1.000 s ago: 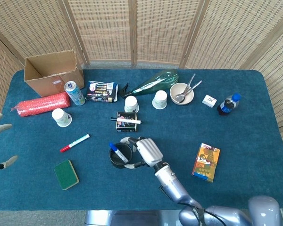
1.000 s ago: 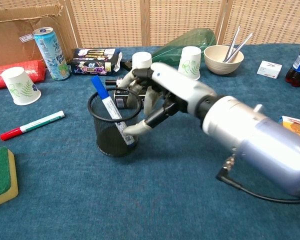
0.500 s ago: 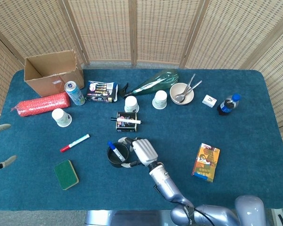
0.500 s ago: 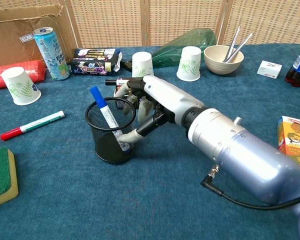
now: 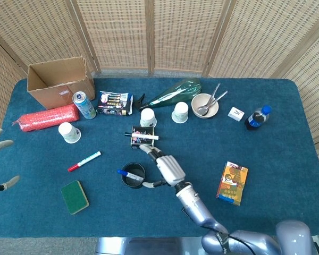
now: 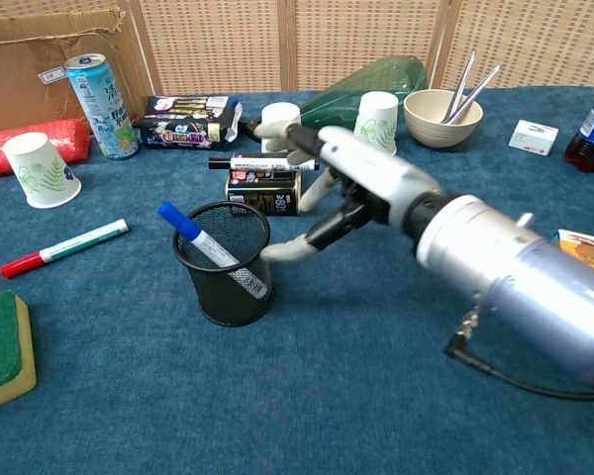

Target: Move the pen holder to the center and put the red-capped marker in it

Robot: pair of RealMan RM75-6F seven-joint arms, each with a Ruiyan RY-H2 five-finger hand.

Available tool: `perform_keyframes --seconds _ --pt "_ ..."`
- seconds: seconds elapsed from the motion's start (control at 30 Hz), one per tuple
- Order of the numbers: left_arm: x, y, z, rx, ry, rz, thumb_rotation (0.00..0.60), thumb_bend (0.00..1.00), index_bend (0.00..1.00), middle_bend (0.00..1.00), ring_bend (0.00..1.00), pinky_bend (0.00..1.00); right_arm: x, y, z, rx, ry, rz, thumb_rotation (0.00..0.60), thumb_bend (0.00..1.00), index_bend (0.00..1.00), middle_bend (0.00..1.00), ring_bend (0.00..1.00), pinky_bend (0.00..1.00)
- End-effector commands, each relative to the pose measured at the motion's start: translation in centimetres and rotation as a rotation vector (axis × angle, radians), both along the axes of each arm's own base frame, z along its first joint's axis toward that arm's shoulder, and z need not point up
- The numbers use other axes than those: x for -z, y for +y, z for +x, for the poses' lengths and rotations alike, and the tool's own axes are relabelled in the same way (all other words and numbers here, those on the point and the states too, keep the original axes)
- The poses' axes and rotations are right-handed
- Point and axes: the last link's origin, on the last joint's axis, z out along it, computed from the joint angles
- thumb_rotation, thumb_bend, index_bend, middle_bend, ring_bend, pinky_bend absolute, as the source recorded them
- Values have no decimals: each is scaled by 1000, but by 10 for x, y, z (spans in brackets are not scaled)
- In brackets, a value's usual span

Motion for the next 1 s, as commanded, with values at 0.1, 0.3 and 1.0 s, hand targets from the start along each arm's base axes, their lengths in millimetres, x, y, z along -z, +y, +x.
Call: perform_keyframes --seconds 0.1,0.3,1.0 --pt "-3 2 0 2 -6 6 600 185 215 0 0 0 -48 2 -32 16 -23 -113 600 0 0 37 118 329" --pt "-1 11 -1 -8 -19 -14 600 185 216 0 0 1 -115 6 -84 67 -4 -274 600 0 0 68 133 337" --pt "42 59 -8 -207 -74 -222 600 184 259 0 0 21 -216 57 -229 245 285 -541 600 0 40 89 136 297"
